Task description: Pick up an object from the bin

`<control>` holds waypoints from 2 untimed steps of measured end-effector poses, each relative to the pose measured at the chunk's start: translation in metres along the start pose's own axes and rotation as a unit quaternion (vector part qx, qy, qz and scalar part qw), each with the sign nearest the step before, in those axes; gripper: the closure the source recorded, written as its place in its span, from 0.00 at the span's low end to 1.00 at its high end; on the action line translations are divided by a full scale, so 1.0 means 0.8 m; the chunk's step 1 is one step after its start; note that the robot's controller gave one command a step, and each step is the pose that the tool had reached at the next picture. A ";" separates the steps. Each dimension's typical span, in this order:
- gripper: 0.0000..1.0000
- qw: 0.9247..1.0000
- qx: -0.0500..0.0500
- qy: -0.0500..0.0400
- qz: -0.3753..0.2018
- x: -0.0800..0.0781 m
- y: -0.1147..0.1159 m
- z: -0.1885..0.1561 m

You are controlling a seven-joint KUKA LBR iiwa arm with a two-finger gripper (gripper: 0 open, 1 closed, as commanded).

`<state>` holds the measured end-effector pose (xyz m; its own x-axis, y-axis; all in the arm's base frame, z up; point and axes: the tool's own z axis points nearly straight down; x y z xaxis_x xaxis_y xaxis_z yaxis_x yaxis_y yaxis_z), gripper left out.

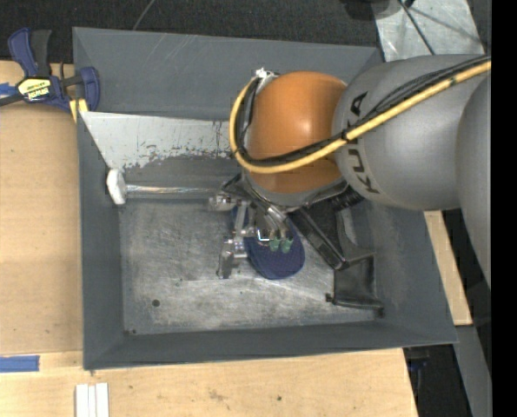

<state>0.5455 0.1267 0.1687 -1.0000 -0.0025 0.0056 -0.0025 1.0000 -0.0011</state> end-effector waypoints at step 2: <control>0.00 0.994 0.001 -0.008 -0.108 -0.071 -0.175 0.074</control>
Offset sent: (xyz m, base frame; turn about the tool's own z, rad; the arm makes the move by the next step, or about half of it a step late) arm 0.0149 -0.0724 -0.0854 -0.2034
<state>0.6025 -0.0132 0.1091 -0.9760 -0.2176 -0.0100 -0.2176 0.9760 -0.0034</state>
